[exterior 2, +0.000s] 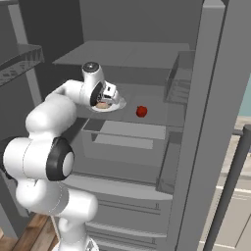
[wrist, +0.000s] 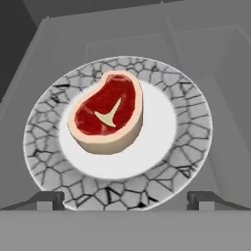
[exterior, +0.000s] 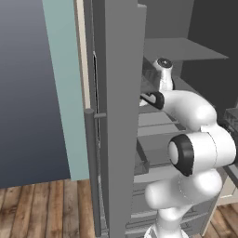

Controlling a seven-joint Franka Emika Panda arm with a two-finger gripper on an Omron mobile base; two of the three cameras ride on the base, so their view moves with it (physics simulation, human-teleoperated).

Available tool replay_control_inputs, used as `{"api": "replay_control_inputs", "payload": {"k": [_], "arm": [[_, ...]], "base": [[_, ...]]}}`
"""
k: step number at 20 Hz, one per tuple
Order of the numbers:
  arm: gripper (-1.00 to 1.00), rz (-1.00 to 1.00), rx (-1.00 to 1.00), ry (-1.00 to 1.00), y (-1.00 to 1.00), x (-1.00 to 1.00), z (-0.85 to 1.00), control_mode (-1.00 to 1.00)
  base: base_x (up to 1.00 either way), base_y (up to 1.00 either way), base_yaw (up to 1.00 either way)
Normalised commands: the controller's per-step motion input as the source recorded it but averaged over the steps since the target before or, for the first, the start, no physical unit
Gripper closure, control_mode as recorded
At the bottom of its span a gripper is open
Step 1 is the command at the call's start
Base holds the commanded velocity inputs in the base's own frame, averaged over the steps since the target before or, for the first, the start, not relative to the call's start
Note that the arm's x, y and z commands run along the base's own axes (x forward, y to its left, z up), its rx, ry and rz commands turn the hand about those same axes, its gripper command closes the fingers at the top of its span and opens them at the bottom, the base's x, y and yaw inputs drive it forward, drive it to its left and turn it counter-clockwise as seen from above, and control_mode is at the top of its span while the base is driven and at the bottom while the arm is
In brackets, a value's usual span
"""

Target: Retrieve the steak from the fridge and place it on the cutting board.

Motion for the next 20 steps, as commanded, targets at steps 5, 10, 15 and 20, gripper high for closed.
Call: {"api": "replay_control_inputs", "payload": {"k": [5,10,15,20], "arm": [[-1.0,-0.05,0.0,0.0,0.06,0.56,-0.06,-1.0],[-1.0,-0.04,0.0,0.0,0.06,0.52,-0.13,-1.0],[-1.0,-0.02,0.0,0.0,0.06,0.46,-0.21,-1.0],[-1.0,-0.02,0.0,0.0,0.03,0.47,-0.11,-1.0]], "base": [[0.0,0.0,0.0],[0.0,0.0,0.0],[0.0,0.0,0.0],[0.0,0.0,0.0]]}}
